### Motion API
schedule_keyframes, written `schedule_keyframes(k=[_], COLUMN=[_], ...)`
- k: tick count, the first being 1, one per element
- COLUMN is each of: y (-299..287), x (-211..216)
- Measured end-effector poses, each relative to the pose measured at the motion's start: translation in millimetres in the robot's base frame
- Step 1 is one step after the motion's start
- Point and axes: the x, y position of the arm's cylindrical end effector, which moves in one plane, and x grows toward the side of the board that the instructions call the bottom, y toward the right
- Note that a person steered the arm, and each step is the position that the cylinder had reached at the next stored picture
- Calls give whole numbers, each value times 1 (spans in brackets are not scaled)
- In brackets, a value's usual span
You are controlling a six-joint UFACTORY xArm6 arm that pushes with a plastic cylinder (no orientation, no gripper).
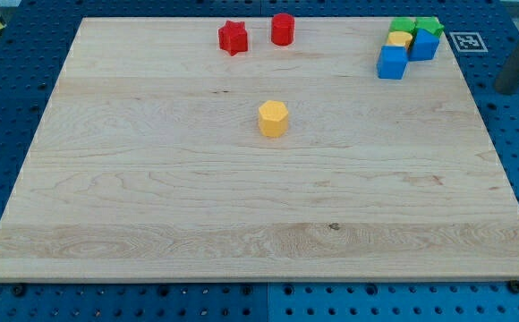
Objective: Move the yellow heart towards the center
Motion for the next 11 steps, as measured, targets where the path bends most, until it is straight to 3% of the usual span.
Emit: schedule_keyframes(k=[2, 9, 11], y=[-4, -25, -77], x=[-97, -103, -104])
